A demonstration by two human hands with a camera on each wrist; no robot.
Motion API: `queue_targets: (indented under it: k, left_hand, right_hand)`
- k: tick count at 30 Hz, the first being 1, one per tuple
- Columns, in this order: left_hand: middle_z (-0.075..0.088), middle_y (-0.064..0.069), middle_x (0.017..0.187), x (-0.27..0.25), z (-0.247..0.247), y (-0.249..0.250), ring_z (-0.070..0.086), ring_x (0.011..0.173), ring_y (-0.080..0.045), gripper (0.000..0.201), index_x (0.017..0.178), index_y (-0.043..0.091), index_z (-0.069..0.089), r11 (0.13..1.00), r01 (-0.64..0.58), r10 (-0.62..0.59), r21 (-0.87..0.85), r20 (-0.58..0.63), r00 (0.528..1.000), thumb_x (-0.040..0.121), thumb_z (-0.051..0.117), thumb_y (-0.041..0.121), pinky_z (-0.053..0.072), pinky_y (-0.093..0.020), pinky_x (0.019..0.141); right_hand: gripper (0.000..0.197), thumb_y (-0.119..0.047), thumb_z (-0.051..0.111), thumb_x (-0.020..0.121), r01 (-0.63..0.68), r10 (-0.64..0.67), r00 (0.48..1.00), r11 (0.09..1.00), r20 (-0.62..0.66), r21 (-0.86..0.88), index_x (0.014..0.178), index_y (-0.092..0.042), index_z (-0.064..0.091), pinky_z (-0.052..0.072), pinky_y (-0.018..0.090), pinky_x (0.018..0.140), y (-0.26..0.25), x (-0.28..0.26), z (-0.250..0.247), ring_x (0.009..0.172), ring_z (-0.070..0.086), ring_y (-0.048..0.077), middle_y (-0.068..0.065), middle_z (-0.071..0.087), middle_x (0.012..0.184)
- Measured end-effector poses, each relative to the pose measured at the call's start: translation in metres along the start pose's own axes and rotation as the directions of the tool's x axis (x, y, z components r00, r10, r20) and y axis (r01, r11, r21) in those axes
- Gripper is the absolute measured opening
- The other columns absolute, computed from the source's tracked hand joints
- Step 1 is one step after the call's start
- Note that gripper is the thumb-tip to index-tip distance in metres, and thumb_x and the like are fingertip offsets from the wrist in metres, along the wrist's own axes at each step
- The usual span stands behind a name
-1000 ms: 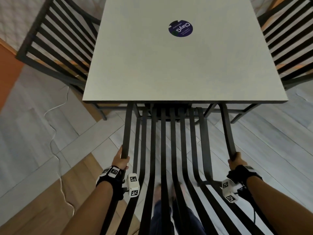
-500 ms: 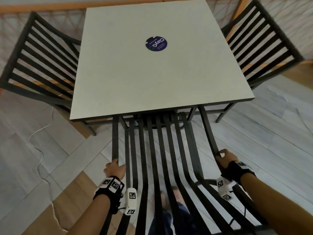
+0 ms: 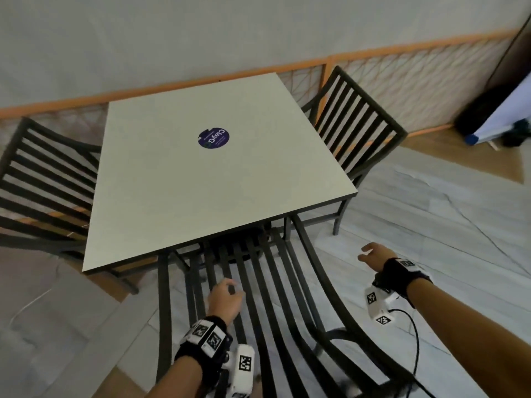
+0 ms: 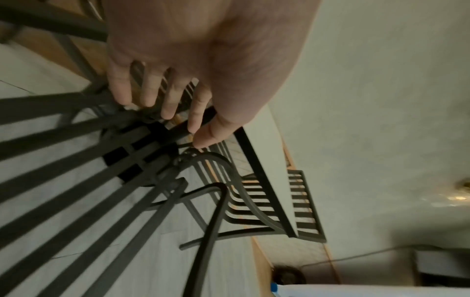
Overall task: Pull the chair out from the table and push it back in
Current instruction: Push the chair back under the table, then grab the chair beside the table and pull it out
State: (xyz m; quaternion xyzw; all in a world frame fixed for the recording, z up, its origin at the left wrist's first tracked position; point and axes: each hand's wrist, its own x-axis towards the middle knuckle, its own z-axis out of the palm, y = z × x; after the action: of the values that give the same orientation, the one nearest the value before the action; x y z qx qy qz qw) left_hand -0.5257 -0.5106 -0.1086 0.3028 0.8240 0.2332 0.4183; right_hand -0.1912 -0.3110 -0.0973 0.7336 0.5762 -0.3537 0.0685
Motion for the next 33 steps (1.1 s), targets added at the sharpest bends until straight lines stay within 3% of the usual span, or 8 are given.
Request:
queue_targets:
  k: [5,8,13,17,22,28,33]
  left_hand:
    - [0.059,-0.007,0.116,-0.006,0.037,0.085,0.055,0.107,-0.023,0.017,0.099,0.022,0.058,0.987,-0.159,0.160,0.020,-0.011,0.987,0.083,0.063,0.017,0.047,-0.039,0.093]
    - [0.058,-0.007,0.112,-0.009,0.076,0.146,0.055,0.109,-0.023,0.018,0.090,0.027,0.055,0.973,-0.228,0.228,0.032,-0.004,0.974,0.082,0.065,0.014,0.043,-0.033,0.091]
    - [0.059,-0.013,0.112,-0.013,0.153,0.245,0.055,0.110,-0.028,0.021,0.094,0.020,0.051,0.941,-0.320,0.326,0.113,-0.036,0.945,0.080,0.064,0.011,0.042,-0.033,0.092]
    - [0.056,-0.009,0.107,-0.018,0.207,0.314,0.056,0.108,-0.029,0.020,0.100,0.012,0.052,0.937,-0.339,0.341,0.091,-0.012,0.940,0.083,0.062,0.009,0.038,-0.026,0.082]
    - [0.056,-0.014,0.122,0.007,0.236,0.374,0.054,0.113,-0.030,0.035,0.116,0.009,0.052,0.934,-0.339,0.344,0.114,-0.024,0.939,0.081,0.060,0.011,0.044,-0.036,0.094]
    - [0.055,-0.016,0.127,0.063,0.267,0.406,0.053,0.117,-0.031,0.037,0.120,0.008,0.050,0.946,-0.287,0.294,0.153,-0.022,0.956,0.084,0.059,0.011,0.046,-0.038,0.097]
    - [0.053,-0.016,0.131,0.137,0.293,0.426,0.052,0.120,-0.033,0.042,0.126,0.008,0.046,0.944,-0.231,0.222,0.234,0.063,0.973,0.085,0.056,0.007,0.044,-0.040,0.101]
  right_hand:
    - [0.044,-0.031,0.064,0.088,0.056,-0.055,0.998,0.998,-0.030,0.042,0.127,-0.013,0.055,0.044,0.034,0.095,0.019,0.024,-0.072,0.115,0.056,0.032,0.016,0.060,0.127]
    - [0.046,-0.032,0.064,0.088,0.113,-0.113,0.994,0.993,-0.012,0.036,0.129,-0.014,0.053,0.043,0.035,0.098,0.034,0.048,-0.123,0.117,0.054,0.032,0.015,0.058,0.130]
    - [0.044,-0.027,0.064,0.090,0.269,-0.267,0.962,0.963,-0.057,0.024,0.129,-0.012,0.052,0.043,0.035,0.093,0.035,0.082,-0.220,0.116,0.054,0.033,0.016,0.056,0.129]
    - [0.043,-0.027,0.062,0.091,0.376,-0.379,0.923,0.925,-0.069,-0.057,0.130,-0.011,0.051,0.041,0.034,0.093,0.030,0.100,-0.284,0.119,0.052,0.033,0.016,0.054,0.131]
    - [0.040,-0.030,0.062,0.090,0.480,-0.486,0.869,0.874,-0.096,-0.077,0.126,-0.014,0.052,0.041,0.035,0.089,0.009,0.124,-0.333,0.115,0.054,0.032,0.014,0.056,0.128]
    - [0.042,-0.031,0.060,0.091,0.532,-0.536,0.844,0.842,-0.021,-0.094,0.129,-0.014,0.050,0.040,0.032,0.083,-0.023,0.164,-0.354,0.115,0.053,0.032,0.013,0.054,0.132]
    - [0.047,-0.030,0.061,0.091,0.525,-0.528,0.849,0.841,0.013,-0.128,0.133,-0.015,0.046,0.042,0.036,0.090,-0.059,0.224,-0.368,0.120,0.051,0.034,0.016,0.048,0.138]
